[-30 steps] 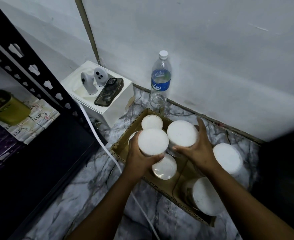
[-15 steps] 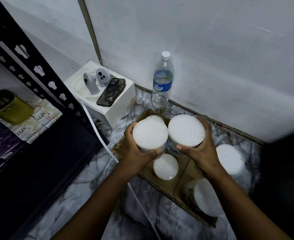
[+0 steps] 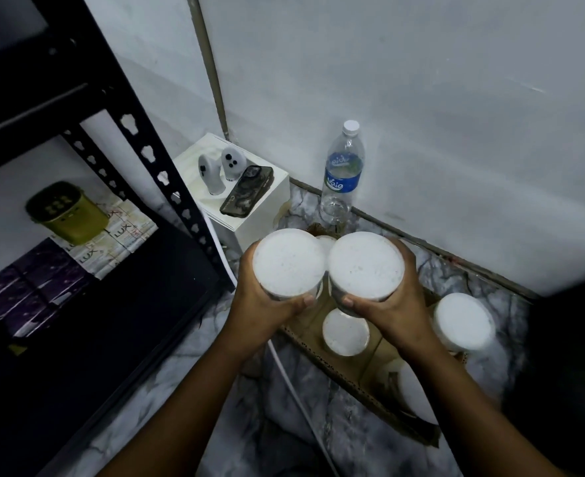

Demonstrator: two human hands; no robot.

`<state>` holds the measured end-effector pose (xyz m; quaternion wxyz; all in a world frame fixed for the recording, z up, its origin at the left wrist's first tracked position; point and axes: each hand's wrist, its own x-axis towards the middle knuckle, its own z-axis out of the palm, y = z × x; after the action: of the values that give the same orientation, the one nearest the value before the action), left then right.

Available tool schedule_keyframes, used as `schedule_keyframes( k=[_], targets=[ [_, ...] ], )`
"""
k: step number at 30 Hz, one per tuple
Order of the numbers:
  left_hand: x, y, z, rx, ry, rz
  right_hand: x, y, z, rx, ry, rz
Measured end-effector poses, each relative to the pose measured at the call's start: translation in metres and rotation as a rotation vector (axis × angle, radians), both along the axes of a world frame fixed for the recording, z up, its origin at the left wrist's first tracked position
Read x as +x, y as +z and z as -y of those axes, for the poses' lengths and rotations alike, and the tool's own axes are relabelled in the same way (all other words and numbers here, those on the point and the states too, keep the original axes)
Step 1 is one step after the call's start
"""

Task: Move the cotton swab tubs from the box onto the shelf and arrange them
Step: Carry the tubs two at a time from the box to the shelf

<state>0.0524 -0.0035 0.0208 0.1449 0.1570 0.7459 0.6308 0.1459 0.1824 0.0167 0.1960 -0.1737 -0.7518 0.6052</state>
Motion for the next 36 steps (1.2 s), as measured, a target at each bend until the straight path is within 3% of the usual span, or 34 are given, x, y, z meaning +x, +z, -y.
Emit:
schedule_keyframes(
  k=[18,36],
  targets=[
    [0.027,0.065,0.047,0.08,0.069,-0.056,0.012,0.064,0.046,0.052,0.02,-0.053],
    [0.078,0.169,0.116,0.072,0.205,-0.187,0.039,0.172,0.103,0.072,0.154,-0.186]
  ],
)
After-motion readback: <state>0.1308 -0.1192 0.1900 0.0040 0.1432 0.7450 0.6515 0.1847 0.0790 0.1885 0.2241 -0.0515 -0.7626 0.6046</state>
